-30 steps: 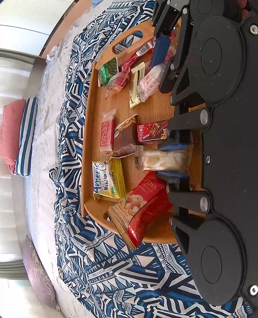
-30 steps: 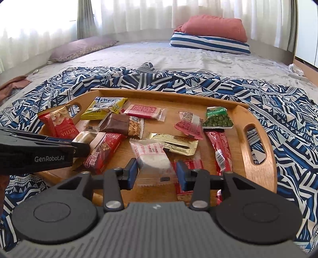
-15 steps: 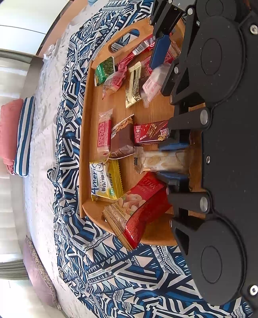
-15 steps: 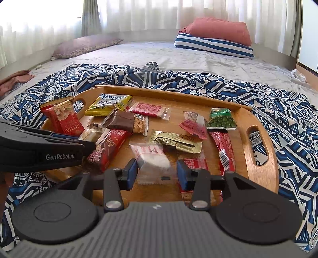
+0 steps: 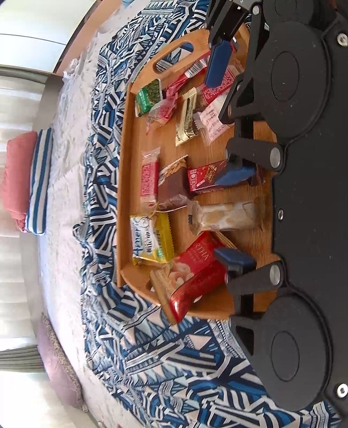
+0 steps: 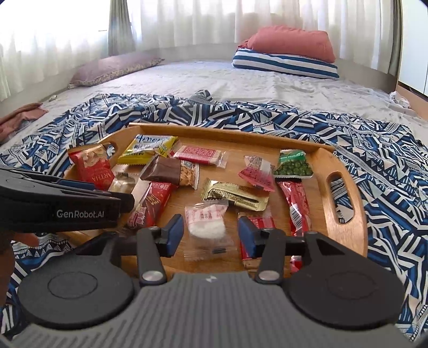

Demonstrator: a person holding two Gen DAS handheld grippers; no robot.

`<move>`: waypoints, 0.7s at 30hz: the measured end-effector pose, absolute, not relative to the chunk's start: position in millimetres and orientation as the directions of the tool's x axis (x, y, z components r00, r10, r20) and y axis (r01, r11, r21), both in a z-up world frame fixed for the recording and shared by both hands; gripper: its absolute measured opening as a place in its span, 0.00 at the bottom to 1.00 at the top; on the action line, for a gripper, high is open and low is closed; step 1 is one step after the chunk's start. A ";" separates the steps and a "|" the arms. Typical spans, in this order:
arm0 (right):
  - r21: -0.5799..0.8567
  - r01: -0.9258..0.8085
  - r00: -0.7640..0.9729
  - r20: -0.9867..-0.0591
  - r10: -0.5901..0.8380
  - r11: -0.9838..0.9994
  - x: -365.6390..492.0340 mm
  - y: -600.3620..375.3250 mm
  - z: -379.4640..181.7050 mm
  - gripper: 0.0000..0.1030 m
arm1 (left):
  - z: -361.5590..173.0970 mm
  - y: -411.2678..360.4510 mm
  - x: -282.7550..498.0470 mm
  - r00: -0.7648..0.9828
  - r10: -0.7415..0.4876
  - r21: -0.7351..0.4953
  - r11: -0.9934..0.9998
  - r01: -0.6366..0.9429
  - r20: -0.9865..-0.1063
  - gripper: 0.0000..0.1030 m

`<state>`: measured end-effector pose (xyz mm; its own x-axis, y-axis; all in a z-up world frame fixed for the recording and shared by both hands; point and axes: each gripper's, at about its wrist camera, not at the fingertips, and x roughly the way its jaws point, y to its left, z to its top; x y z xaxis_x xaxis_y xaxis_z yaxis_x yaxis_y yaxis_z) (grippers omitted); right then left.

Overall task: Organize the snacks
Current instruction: 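Open both tools to release the snacks on the tray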

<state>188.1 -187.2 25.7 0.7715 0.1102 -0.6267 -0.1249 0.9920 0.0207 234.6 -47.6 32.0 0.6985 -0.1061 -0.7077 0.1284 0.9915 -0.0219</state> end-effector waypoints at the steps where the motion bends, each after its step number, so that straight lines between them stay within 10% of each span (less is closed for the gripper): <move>1: 0.019 -0.123 0.775 -0.623 0.108 0.992 186.2 -187.9 28.3 0.64 | 35.1 -47.4 232.0 0.704 -0.108 -0.018 0.991 0.134 -0.702 0.58; 6: 0.011 -0.104 0.790 -0.606 0.090 0.994 176.1 -191.3 41.6 0.70 | 52.0 -46.3 217.8 0.733 -0.121 -0.009 0.988 0.155 -0.670 0.79; 21: 0.027 -0.030 0.838 -0.544 0.040 0.999 123.7 -203.6 78.8 0.84 | 92.3 -27.5 162.1 0.774 -0.133 -0.025 0.988 0.149 -0.619 0.95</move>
